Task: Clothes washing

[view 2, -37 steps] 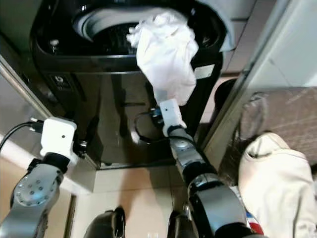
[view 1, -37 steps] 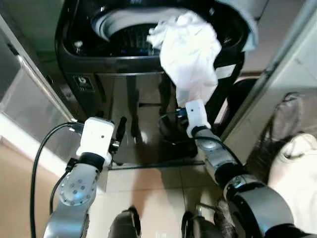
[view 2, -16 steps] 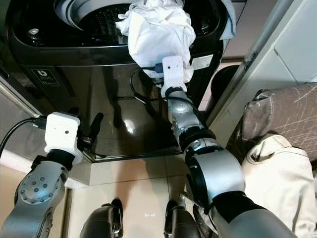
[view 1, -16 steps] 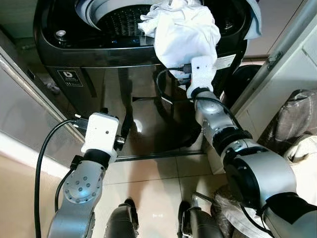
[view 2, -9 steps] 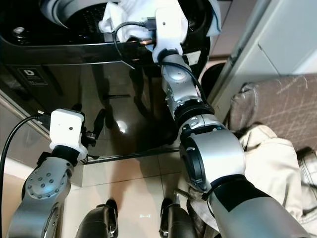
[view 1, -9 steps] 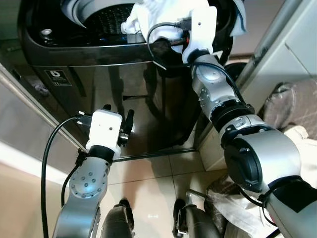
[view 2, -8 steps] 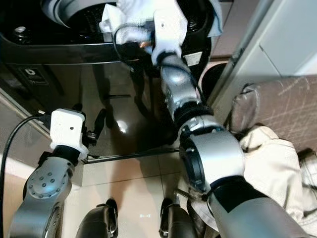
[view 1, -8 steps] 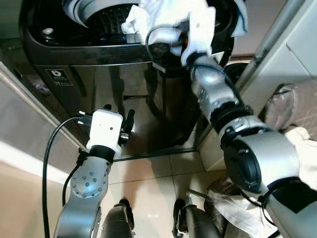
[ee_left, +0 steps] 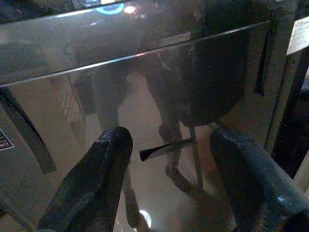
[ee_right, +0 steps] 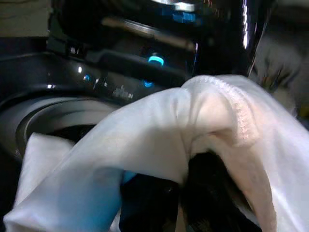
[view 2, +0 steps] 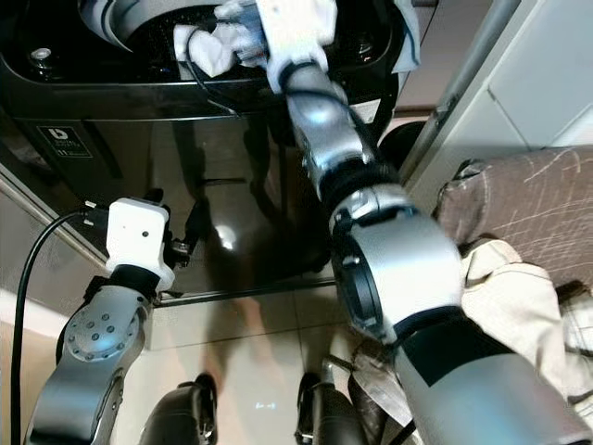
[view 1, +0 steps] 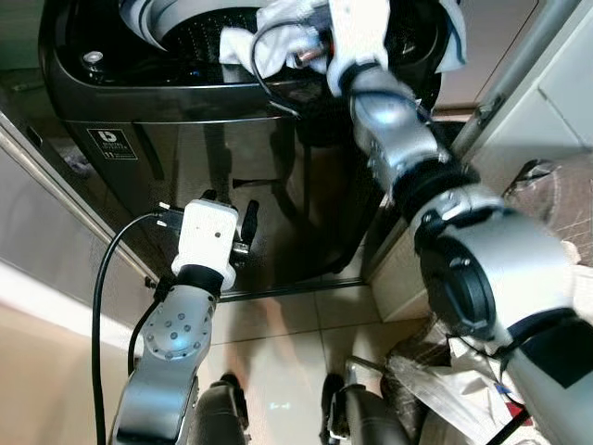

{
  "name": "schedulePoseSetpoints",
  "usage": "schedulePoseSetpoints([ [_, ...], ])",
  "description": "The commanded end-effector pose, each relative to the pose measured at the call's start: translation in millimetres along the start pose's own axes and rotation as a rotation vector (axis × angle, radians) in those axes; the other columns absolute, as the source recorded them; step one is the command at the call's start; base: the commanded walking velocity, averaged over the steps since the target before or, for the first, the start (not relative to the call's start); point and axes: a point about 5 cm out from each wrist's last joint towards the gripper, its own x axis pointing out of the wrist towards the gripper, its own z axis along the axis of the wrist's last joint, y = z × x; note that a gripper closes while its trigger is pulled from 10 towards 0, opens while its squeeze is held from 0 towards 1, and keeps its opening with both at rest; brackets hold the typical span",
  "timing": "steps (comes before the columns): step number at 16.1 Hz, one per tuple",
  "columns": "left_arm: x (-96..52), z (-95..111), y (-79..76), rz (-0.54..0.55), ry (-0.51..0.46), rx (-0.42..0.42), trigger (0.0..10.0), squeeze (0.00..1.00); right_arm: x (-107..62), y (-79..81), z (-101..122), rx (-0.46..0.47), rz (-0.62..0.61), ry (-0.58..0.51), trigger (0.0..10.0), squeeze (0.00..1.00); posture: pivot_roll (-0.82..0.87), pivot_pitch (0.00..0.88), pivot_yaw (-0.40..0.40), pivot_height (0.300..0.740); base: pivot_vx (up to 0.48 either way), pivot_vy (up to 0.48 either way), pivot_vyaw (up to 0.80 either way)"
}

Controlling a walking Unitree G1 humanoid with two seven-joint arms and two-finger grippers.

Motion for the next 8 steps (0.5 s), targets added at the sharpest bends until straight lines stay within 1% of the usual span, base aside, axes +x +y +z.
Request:
schedulePoseSetpoints([
  [1, 0.0, -1, -0.8, 0.007, -0.002, 0.006, 10.0, 0.00, 4.1, -2.3, 10, -0.053, -0.001, -0.016, 0.0, 0.00, 0.22, 0.150, -0.078, 0.740, 0.000, 0.000, 0.00],
  [2, 0.4, 1, -3.5, 0.000, -0.007, -0.010, 10.0, 0.00, 4.9, -4.1, 6, -0.087, -0.018, 0.043, 0.0, 0.00, 0.24, 0.143, -0.092, 0.740, 0.000, 0.000, 0.00],
  [3, 0.4, 7, -9.8, -0.063, -0.032, -0.040, 10.0, 0.00, 4.2, -3.4, 2, -0.085, -0.016, 0.072, 10.0, 0.00, 0.24, 0.144, -0.093, 0.740, 0.000, 0.000, 0.00],
  [4, 0.0, 31, -17.9, -0.183, -0.125, -0.044, 10.0, 0.00, 2.7, -2.1, -4, -0.049, -0.014, 0.112, 10.0, 1.00, 0.25, 0.147, -0.101, 0.740, 0.000, 0.000, 0.00],
  [6, -0.4, 69, -17.4, -0.271, -0.278, -0.002, 10.0, 0.00, 2.4, -3.0, -6, -0.031, -0.028, 0.130, 10.0, 1.00, 0.27, 0.154, -0.107, 0.740, 0.000, 0.000, 0.00],
  [7, -1.2, 87, -17.4, -0.290, -0.342, 0.004, 10.0, 0.00, 3.7, -6.5, -3, -0.032, -0.046, 0.132, 10.0, 1.00, 0.28, 0.154, -0.108, 0.740, 0.000, 0.000, 0.00],
  [8, -1.2, 95, -17.8, -0.293, -0.366, -0.001, 10.0, 0.00, 4.5, -9.2, -1, -0.031, -0.059, 0.130, 10.0, 1.00, 0.28, 0.154, -0.108, 0.740, 0.000, 0.000, 0.00],
])
